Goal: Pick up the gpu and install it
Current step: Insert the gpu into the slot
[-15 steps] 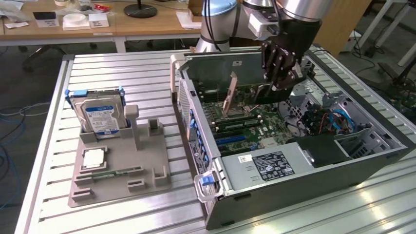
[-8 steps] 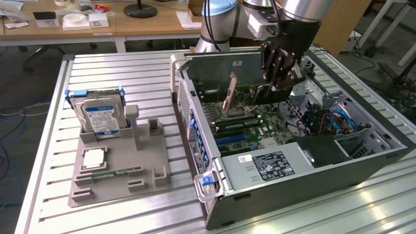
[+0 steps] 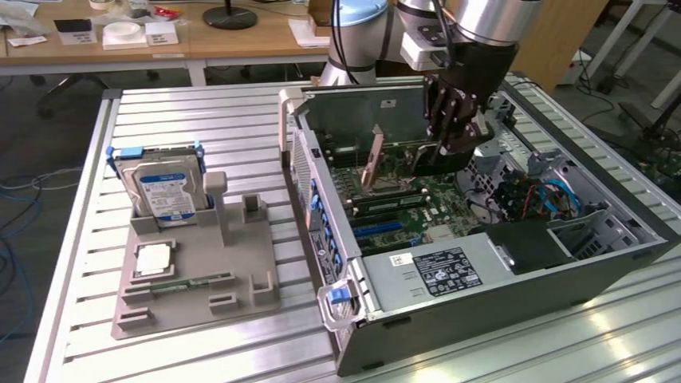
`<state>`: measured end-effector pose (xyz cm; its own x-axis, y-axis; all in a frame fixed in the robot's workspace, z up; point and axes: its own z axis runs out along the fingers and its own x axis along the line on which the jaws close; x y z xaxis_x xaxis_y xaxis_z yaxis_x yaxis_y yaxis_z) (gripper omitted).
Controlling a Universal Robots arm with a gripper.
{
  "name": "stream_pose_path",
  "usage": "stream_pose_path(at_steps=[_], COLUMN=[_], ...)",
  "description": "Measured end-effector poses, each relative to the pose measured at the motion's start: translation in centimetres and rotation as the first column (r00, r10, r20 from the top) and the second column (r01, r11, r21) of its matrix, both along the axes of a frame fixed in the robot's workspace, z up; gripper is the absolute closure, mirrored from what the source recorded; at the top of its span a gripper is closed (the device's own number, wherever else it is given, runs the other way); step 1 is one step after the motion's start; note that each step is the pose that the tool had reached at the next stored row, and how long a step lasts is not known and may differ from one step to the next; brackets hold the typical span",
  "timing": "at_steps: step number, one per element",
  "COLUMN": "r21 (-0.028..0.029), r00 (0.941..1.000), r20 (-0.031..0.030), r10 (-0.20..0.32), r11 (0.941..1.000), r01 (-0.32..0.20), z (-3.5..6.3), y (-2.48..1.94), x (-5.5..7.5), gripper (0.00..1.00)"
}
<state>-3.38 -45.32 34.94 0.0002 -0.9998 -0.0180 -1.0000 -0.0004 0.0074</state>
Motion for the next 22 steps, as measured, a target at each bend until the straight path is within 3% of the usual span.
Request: stream_pose_path(at_steps=[6,11,22], r21=[0.0005,0.0002,0.0002], r00=[1.0000,0.9999,0.9999], r20=[0.0009,0.0112,0.0115], r10=[0.000,0.003,0.003], r11=[1.0000,1.0000,1.0000], r01=[0.000,-0.003,-0.003], z=[-0.07,-0.57,-1.94], y=[0.00,0.00,0.00], x=[-0.1,-0.4,-0.6], gripper=[0.73,0.73,0.73])
